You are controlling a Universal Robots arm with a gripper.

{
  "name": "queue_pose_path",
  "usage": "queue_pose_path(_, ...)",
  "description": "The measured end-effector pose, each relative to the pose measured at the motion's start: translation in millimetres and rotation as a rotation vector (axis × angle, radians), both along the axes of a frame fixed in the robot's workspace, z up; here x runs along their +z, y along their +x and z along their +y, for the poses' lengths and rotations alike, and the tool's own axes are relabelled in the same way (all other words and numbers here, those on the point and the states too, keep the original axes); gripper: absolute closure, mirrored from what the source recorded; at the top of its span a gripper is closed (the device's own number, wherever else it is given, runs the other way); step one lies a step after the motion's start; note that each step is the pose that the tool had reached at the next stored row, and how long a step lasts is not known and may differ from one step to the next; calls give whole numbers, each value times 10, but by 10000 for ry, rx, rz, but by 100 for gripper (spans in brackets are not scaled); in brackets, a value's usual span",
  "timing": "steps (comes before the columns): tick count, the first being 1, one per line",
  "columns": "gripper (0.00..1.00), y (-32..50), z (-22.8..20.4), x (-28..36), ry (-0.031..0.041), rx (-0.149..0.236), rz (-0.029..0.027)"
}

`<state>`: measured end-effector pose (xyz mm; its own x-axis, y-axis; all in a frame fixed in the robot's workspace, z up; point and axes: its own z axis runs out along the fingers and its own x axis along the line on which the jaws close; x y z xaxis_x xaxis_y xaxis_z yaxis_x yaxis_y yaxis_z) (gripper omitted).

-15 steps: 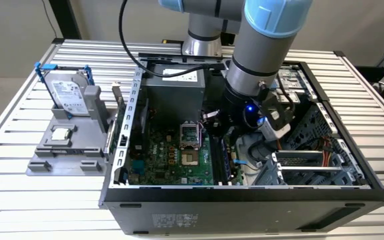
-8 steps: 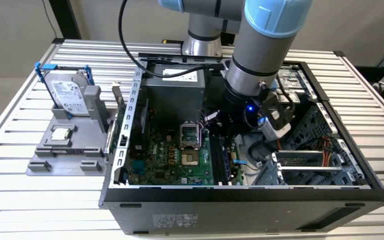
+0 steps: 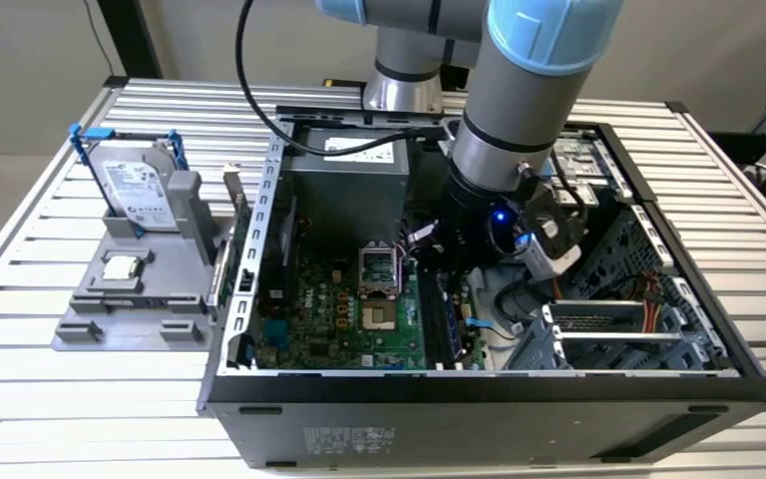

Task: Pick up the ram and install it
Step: 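Insert the ram into the slot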

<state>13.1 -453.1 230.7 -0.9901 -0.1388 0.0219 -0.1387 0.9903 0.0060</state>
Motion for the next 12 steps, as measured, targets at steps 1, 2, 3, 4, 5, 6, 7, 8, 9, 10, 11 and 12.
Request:
queue_pose_path(1,100,0,0,40,2,-16,1)
queue_pose_path(2,100,1,1,89,3,-60,1)
queue_pose_path(3,100,1,0,132,-2,-71,4)
queue_pose_path(4,100,4,0,165,-1,-70,4)
queue_pose_path(5,100,4,0,177,-1,-71,3)
queue_pose_path(6,100,4,0,186,-1,-84,3)
queue_pose_path(7,100,8,0,191,-2,-116,4)
queue_pose_path(8,100,10,1,191,-2,-186,3)
queue_pose_path(9,100,10,1,189,-5,-257,2)
queue_pose_path(10,100,10,0,185,-9,-363,1)
queue_pose_path(11,100,10,0,180,-11,-485,0)
queue_pose_path(12,100,10,0,174,-17,-602,0)
